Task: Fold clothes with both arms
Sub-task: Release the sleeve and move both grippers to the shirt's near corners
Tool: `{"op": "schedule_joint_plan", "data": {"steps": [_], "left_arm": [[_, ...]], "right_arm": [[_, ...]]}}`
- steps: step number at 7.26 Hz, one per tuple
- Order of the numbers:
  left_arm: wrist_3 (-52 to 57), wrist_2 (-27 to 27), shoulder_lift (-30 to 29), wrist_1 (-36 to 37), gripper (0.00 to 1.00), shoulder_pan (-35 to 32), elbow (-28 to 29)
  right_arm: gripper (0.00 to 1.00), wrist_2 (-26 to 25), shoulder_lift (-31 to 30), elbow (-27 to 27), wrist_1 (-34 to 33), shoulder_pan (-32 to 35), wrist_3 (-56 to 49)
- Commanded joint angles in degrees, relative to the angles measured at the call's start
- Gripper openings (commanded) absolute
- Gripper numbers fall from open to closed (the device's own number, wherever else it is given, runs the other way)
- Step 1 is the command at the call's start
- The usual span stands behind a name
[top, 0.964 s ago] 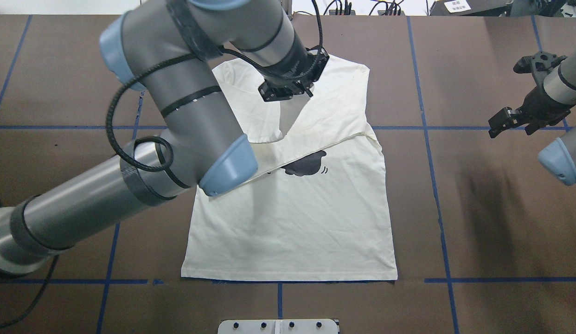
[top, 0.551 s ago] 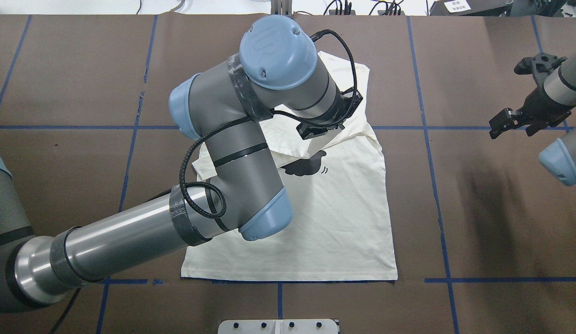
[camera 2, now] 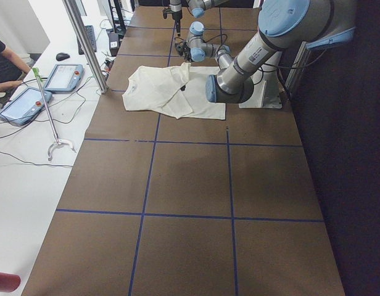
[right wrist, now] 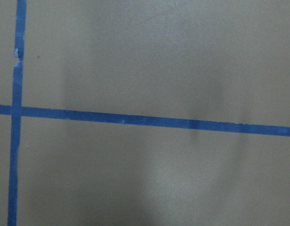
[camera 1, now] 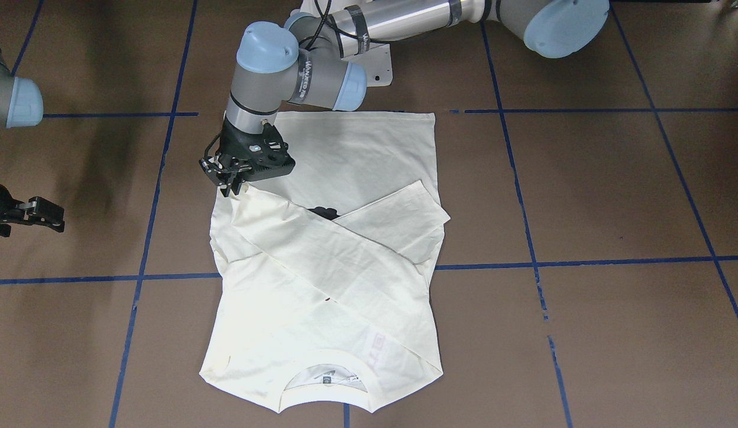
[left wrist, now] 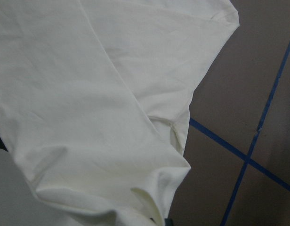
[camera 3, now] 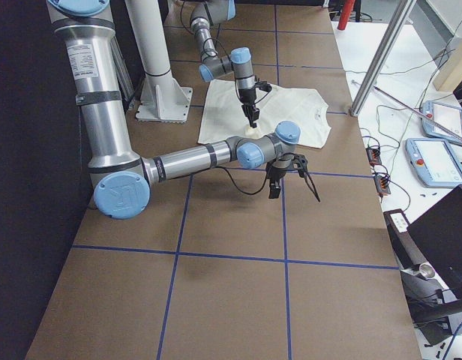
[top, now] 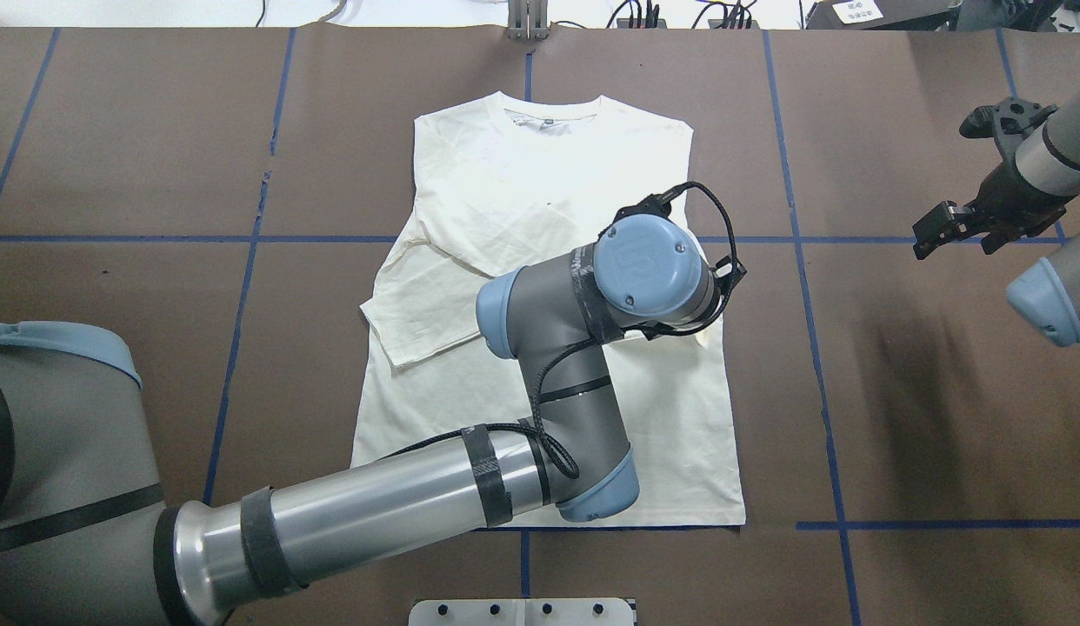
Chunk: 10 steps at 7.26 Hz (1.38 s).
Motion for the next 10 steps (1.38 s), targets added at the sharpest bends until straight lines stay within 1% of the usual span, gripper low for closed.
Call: {"op": "schedule_joint_plan", "data": {"steps": [1,3,4,5,6,8,9,10], "left_arm": [[1.9,1.1,0.6,-2.9,1.0,1.1,0.3],[3.2,1.1,2.6,-2.4,1.0,0.9,-3.4],[3.5,0.7,3.3,-1.9,1.0,0.0,-3.7],[5.9,0.6,4.9,1.0,1.0,-1.1,-6.2],[10.4,0.4,9.2,7.0,1.0,-2.4,-13.2],[19.4,-6.9,20.3,20.6,1.0,-5.8,-29.8],[24.6,-7.0,27.0,23.8,1.0,-6.2,-37.6],[30.2,-7.1,32.6,28.8,1.0,-7.3,-44.6]], "right_arm": [[1.0,0.1,0.3,0.1,0.0,-0.1,0.2],[1.0,0.1,0.3,1.1,0.1,-0.2,0.5],[1.0,0.1,0.3,3.1,0.1,-0.4,3.1],[1.0,0.1,0.2,6.2,0.2,-2.2,8.0],[1.0,-0.2,0.1,9.7,0.3,-6.0,14.7],[1.0,-1.7,-0.9,17.4,0.3,-10.6,24.8],[1.0,-4.3,-3.1,20.8,0.8,-14.3,29.1],[1.0,-7.5,-5.5,21.7,7.8,-18.4,35.5]]}}
